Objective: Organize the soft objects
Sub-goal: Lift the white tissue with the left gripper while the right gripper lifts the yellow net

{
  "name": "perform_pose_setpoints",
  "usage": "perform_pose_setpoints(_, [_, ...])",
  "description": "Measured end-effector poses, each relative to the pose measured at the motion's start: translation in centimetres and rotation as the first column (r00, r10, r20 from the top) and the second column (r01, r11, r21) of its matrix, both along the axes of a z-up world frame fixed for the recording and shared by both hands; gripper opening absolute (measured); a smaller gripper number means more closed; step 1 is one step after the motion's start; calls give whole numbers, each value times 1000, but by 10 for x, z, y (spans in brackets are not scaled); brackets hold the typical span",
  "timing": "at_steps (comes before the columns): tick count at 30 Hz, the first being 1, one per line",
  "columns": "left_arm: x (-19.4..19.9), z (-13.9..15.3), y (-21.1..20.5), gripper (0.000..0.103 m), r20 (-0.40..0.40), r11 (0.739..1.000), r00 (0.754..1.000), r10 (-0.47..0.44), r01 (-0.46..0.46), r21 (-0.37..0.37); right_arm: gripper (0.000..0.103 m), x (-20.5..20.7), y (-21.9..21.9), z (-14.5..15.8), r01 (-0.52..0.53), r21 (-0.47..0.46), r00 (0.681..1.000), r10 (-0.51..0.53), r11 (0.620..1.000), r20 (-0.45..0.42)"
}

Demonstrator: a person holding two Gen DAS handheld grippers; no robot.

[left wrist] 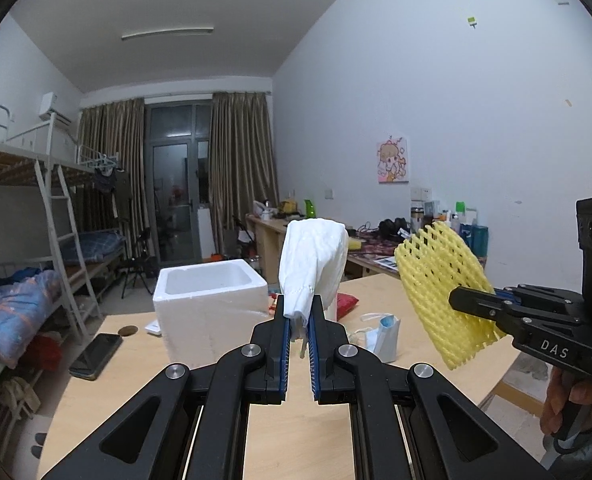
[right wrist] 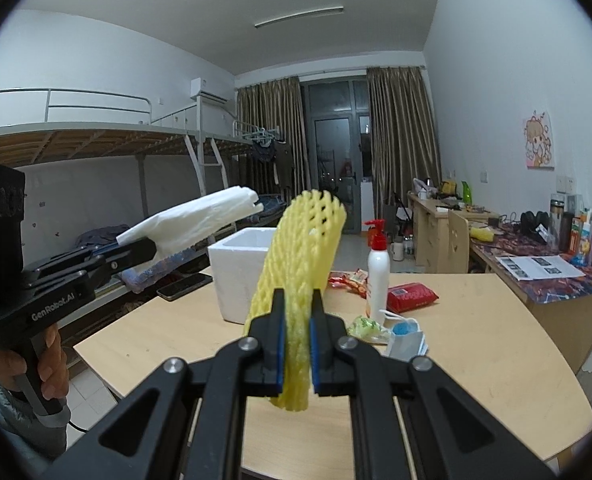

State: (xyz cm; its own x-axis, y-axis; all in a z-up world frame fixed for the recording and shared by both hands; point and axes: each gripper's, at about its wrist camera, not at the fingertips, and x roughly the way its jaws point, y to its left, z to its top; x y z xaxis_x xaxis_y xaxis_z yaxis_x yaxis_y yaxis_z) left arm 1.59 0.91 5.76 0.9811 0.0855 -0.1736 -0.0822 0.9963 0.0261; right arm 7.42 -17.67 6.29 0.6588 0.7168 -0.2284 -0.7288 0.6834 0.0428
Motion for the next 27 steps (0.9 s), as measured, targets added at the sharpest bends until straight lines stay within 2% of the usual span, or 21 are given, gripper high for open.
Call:
perform_pose_setpoints(8, [-7, -1, 3, 9, 11, 998, 998, 61, -61, 9, 12, -3, 6, -2, -22, 6, 1000, 23, 1000, -2])
perform_pose_setpoints(13, [-8, -5, 17, 9, -3, 993, 993, 116, -116, -17, 12, 3, 18, -5, -56, 3, 998, 56, 998, -13])
perform_pose_setpoints(20, [-6, -14, 46, 9, -21, 976, 977, 213, -214, -47, 12, 14, 42, -9, -104, -9, 994, 104, 995, -29])
perform_pose_setpoints(27, [1, -24, 65, 8, -48, 963, 965, 258, -261, -67, 12, 20, 66, -15, -160, -29, 986, 159, 987, -47])
